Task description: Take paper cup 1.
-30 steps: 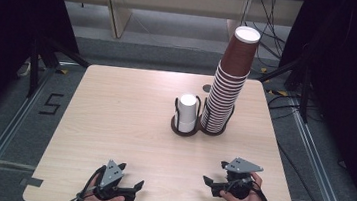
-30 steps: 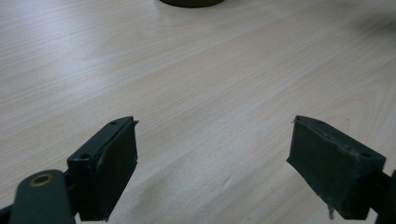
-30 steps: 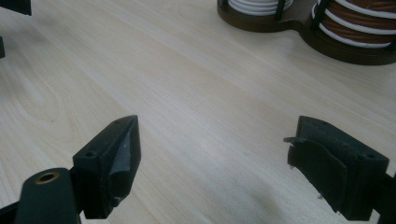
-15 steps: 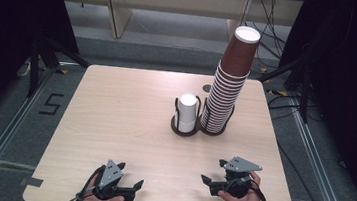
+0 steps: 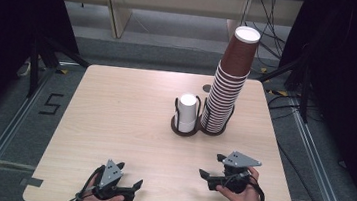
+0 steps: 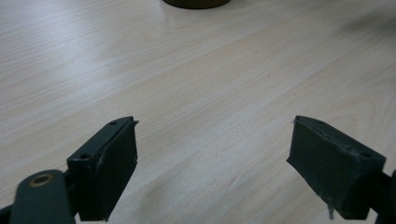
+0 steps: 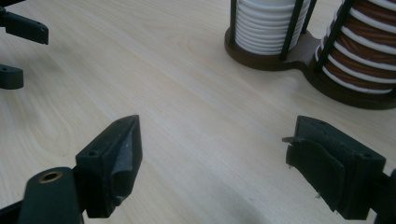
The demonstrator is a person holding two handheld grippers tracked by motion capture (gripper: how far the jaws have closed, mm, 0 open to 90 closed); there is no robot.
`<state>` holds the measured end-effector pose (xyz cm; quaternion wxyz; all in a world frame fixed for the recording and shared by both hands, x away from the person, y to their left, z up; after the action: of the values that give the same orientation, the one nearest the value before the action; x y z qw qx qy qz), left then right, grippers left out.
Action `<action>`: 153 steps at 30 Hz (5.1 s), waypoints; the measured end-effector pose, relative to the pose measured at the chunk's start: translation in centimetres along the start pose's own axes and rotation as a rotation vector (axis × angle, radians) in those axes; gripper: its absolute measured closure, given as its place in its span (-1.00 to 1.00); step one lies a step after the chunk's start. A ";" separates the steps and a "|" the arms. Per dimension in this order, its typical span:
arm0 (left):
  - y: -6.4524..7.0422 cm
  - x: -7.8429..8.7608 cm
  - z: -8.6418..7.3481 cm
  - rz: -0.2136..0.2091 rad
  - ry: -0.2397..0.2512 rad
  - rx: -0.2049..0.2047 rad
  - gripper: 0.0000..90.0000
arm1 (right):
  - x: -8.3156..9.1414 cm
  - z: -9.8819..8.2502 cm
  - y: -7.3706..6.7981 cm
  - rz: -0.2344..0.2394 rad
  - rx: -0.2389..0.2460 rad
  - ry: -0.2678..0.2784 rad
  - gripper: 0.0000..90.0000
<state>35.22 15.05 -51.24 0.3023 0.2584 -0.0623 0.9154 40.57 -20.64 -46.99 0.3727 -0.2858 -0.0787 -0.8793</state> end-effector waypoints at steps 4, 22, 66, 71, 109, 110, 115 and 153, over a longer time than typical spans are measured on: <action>0.0 0.0 0.0 0.006 -0.006 0.007 -0.67 | -0.3 1.1 -0.1 -0.002 0.007 0.019 -0.57; -0.2 0.1 0.0 0.034 -0.021 0.014 -0.67 | -1.9 5.0 0.3 -0.014 0.008 0.062 -0.50; -0.4 -0.1 -0.1 0.041 -0.022 0.019 -0.67 | -6.5 12.6 1.6 -0.142 -0.047 0.154 -0.31; -0.3 -0.2 -0.1 0.029 -0.020 0.021 -0.67 | -7.6 13.7 1.7 -0.173 -0.054 0.155 -0.29; 0.0 -0.2 -0.1 0.018 -0.034 0.023 -0.67 | -11.6 16.8 2.9 -0.285 -0.033 0.118 -0.22; 0.0 -0.2 -0.1 0.017 -0.038 0.017 -0.67 | -11.5 16.9 2.6 -0.289 -0.063 0.115 -0.22; 0.0 -0.2 -0.1 0.017 -0.035 0.020 -0.67 | -10.3 17.8 2.4 -0.285 -0.085 0.149 -0.21; 0.3 -0.4 0.0 0.016 -0.015 0.016 -0.67 | -2.9 18.5 -2.0 -0.070 0.028 0.257 -0.21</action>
<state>35.35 14.60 -51.47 0.2923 0.2673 -0.0593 0.9163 49.06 -10.96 -33.23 0.3528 -0.1624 -0.0525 -0.9200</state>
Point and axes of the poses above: each handheld gripper's, and its own axes: x roughly backward along the jaws, z roughly out of its top, y roughly to its right, the point moved 1 cm from there along -x, roughly forward along the jaws, and after that the axes turned 1 degree about -x, right-handed, at the moved point
